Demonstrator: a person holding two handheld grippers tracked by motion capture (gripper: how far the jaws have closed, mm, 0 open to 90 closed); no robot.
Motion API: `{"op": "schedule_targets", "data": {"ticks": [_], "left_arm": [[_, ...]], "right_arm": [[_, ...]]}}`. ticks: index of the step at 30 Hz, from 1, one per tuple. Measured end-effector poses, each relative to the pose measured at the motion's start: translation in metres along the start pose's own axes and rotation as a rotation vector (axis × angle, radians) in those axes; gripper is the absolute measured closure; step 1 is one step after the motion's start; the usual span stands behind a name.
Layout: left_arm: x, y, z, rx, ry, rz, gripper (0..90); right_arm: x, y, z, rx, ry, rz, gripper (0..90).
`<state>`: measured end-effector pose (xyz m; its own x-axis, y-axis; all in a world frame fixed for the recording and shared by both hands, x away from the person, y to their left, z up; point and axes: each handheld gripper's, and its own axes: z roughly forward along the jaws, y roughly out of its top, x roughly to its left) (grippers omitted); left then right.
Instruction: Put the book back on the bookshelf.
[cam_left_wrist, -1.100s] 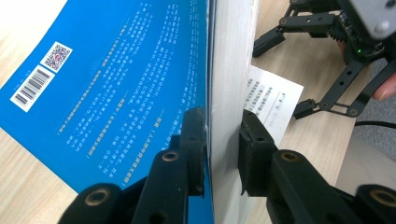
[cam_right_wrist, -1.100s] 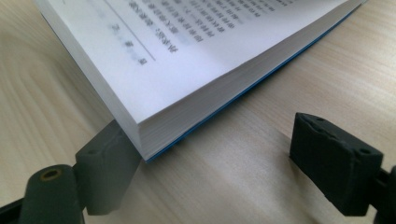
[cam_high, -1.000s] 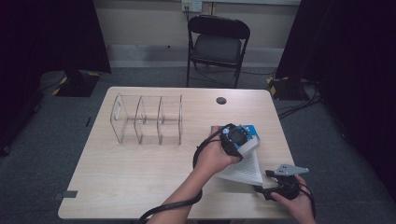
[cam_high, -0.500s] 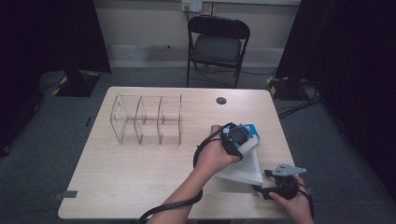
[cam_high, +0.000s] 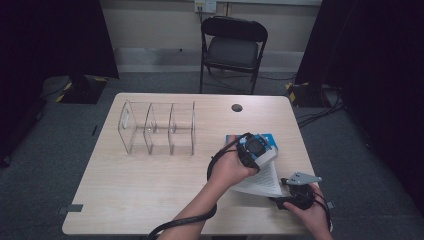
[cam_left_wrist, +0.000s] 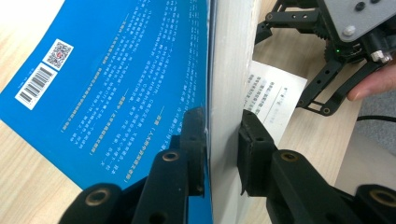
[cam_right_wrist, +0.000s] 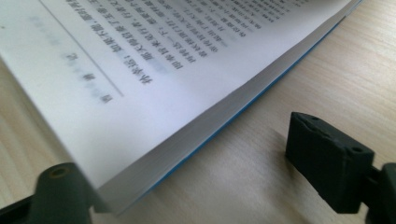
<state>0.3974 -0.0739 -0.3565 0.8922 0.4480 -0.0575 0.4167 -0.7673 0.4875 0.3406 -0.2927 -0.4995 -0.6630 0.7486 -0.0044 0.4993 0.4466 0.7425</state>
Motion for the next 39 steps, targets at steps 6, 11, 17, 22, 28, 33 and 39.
{"op": "schedule_targets", "data": {"ticks": [6, 11, 17, 22, 28, 33, 39], "left_arm": [[-0.0001, -0.0026, 0.0009, -0.01, -0.008, -0.001, 74.8], [-0.0012, -0.0029, 0.0014, -0.014, -0.007, -0.005, 74.8], [-0.0017, -0.0031, 0.0012, -0.017, -0.005, -0.007, 74.8], [-0.0034, -0.0028, 0.0004, -0.014, -0.005, -0.007, 74.8], [-0.0057, -0.0038, 0.0006, -0.014, -0.002, -0.002, 74.8], [-0.0055, -0.0053, 0.0008, -0.015, -0.005, -0.001, 74.8], [-0.0028, -0.0046, -0.0026, -0.022, -0.013, -0.005, 74.8]], "right_arm": [[-0.0003, 0.0008, 0.0014, 0.009, -0.003, -0.003, 14.1], [-0.0024, 0.0013, 0.0022, 0.012, 0.016, -0.014, 13.2], [-0.0026, 0.0015, 0.0024, 0.014, 0.015, -0.017, 12.5], [-0.0027, 0.0015, 0.0028, 0.016, 0.022, -0.02, 11.1], [-0.0029, 0.0018, 0.0031, 0.02, 0.032, -0.028, 10.2], [-0.0017, 0.0023, 0.0024, 0.0, 0.038, -0.062, 14.9], [-0.0013, 0.0022, 0.0021, -0.003, 0.032, -0.071, 14.4]]}}
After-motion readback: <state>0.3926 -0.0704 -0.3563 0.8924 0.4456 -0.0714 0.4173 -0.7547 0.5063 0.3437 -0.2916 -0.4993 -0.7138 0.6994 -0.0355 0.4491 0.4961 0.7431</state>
